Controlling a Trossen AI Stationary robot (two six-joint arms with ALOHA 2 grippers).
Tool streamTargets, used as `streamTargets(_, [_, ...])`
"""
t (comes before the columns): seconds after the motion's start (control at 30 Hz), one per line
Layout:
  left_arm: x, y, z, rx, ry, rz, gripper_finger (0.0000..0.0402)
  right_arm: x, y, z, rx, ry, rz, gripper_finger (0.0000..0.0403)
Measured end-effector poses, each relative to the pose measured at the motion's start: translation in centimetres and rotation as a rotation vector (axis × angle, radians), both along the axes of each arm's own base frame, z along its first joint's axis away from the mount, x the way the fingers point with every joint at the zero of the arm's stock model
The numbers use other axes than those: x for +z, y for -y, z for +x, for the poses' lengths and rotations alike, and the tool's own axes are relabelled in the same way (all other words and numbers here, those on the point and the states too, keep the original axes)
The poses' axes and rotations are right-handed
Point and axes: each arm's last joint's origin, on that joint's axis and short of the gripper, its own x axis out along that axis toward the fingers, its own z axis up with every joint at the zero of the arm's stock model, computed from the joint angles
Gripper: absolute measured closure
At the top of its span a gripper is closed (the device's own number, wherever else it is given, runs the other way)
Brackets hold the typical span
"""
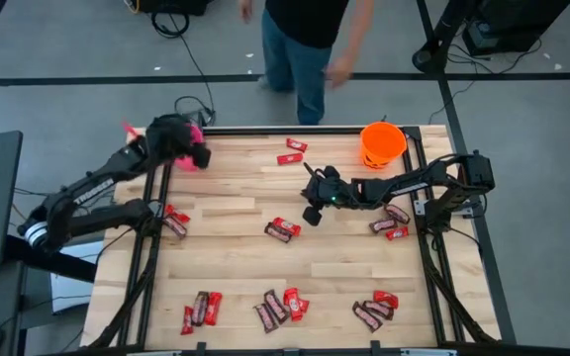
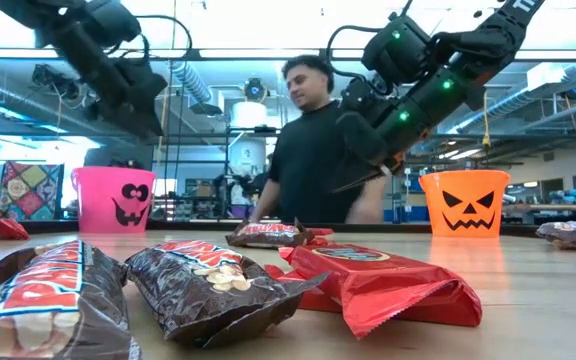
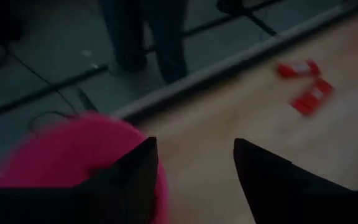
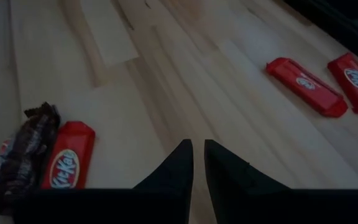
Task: Sort candy by brand, put in halloween buckets
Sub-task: Put the brown chocolate bar into the pink bucket
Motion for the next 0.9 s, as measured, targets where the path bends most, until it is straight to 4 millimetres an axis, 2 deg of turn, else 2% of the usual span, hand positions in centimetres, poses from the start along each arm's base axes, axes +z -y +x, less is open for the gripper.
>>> streamTargets(0.17, [-2.3, 3.6, 0.1, -0.110, 0.105, -0.052, 0.0189, -0.1, 0.1, -0.1, -0.010, -0.017, -0.027, 0.0348])
streamTargets(0.43, [-1.2, 8.0, 2.3, -0.437, 0.182, -0.096, 0.0190, 0.2, 0.5, 0.1, -0.012, 0.004, -0.060, 0.0348])
streamTargets(0.73, [-3.8, 13.2, 5.6, -0.752, 0.032, -0.246, 0.0199, 0.4, 0.6, 0.2, -0.010, 0.022, -0.081, 0.0348])
streamTargets(0.9, [-5.6, 15.3, 5.6, -0.748, -0.086, -0.412, 0.0199, 0.5, 0.6, 0.2, 0.011, 0.002, -0.138, 0.0348])
